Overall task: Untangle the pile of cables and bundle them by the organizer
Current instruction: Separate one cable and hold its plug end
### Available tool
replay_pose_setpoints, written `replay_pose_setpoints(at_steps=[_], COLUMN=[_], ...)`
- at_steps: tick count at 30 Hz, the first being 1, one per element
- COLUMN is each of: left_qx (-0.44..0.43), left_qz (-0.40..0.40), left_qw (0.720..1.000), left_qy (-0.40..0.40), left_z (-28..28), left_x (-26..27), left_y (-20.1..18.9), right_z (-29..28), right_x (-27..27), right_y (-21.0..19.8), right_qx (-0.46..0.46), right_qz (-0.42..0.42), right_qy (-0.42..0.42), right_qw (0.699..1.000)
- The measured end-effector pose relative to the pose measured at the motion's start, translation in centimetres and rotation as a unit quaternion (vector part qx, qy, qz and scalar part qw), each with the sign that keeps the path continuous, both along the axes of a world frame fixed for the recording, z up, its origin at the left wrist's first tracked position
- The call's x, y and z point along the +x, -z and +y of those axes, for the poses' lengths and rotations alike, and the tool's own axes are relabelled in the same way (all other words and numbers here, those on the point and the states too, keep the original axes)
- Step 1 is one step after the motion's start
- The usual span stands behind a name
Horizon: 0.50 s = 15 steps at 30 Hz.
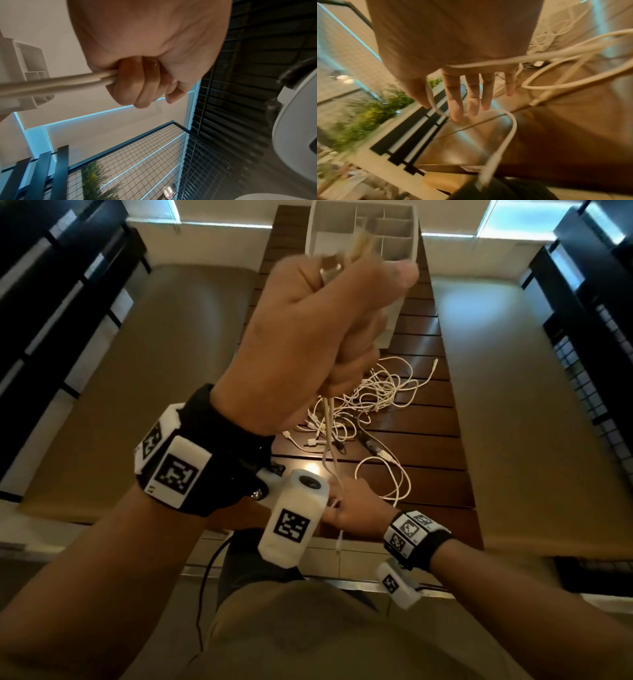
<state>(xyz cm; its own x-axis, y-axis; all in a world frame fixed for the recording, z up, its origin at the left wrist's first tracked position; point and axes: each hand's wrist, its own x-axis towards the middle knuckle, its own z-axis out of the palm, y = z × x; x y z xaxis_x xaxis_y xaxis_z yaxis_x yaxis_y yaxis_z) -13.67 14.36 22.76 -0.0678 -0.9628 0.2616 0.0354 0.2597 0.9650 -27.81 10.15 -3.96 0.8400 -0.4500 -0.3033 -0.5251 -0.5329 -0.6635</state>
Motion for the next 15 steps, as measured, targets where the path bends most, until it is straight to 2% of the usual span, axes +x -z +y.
replay_pose_setpoints(at_steps=[3, 7, 9, 12, 15], left_qx=[-0.010, -0.008, 0.002, 0.022, 0.031], left_qz=[-0.008, 0.004, 0.030, 0.038, 0.034], left_qw=[1.000, 1.000, 1.000, 0.999, 0.999], left_qy=[0.003, 0.009, 0.009, 0.017, 0.015], left_z=[0.2, -0.1, -0.1, -0.1, -0.1], left_x=[-0.2, -0.7, -0.9, -1.2, -0.6], left_y=[-0.2, 0.3, 1.1, 2.3, 2.7], right_z=[-0.3, 1.6, 3.2, 4.6, 3.3], right_x=[-1.6, -1.8, -1.2, -0.2, -0.1], right_y=[0.8, 0.6, 0.9, 1.2, 0.6], right_qx=[0.039, 0.213, 0.264, 0.265, 0.233], right_qz=[0.014, 0.048, 0.085, 0.118, 0.132], right_qy=[0.027, 0.035, 0.010, -0.056, -0.110], right_qw=[0.999, 0.975, 0.961, 0.955, 0.957])
